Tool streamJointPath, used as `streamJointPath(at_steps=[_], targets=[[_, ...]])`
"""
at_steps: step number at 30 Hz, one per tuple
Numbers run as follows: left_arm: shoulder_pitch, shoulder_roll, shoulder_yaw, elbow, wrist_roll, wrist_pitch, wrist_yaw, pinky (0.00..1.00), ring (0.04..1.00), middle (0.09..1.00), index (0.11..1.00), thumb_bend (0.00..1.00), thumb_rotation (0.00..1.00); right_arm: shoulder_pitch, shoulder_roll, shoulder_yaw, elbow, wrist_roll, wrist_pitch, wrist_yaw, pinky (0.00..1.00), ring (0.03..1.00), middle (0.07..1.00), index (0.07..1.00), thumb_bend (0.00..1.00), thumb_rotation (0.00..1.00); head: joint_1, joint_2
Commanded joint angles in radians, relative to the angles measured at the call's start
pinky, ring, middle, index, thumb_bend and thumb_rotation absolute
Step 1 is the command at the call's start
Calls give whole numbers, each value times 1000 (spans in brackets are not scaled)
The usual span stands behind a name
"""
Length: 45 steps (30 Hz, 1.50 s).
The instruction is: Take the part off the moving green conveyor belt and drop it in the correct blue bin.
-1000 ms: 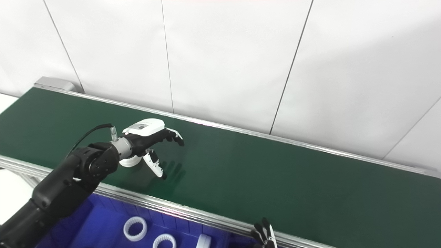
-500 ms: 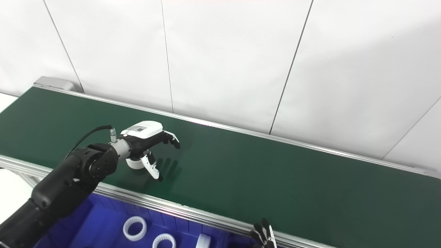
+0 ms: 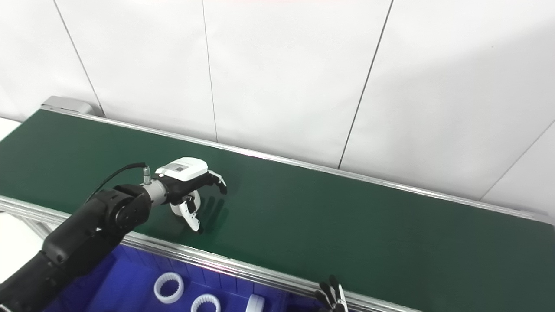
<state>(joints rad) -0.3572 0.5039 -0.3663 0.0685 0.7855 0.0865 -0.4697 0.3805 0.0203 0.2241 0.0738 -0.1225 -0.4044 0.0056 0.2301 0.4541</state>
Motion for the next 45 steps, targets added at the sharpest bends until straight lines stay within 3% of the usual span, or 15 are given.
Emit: streamJointPath(at_steps=[1,11,34,38,40,42,45], targets=[[-39,16,7,-1,6,-33,44,724,792,823,738,894,0,2,7,2,-26,5,-52,0,795,878,916,977,209,884,-1,2],[-31,12,2,26,15,-75,76,711,781,808,735,902,0,6,5,4,-30,6,-48,2,797,879,917,980,211,889,-1,3],[-42,7,-26,66,66,-87,106,683,745,795,722,845,0,9,0,2,-36,8,-44,5,800,880,916,980,225,849,-7,11],[-31,5,-37,91,83,-133,178,621,662,723,688,815,0,10,0,2,-38,5,-47,3,796,877,915,980,222,842,-9,13],[-22,0,-36,110,80,-166,235,539,493,557,626,570,0,11,-2,1,-39,7,-49,4,792,874,914,979,227,838,-8,14],[-19,-4,-36,125,77,-192,275,507,440,489,561,517,0,11,-4,1,-40,7,-50,4,791,874,914,978,229,836,-6,15],[-20,-6,-37,133,77,-205,295,491,427,473,527,501,0,13,-4,0,-43,8,-43,4,790,874,913,977,238,844,-6,15]])
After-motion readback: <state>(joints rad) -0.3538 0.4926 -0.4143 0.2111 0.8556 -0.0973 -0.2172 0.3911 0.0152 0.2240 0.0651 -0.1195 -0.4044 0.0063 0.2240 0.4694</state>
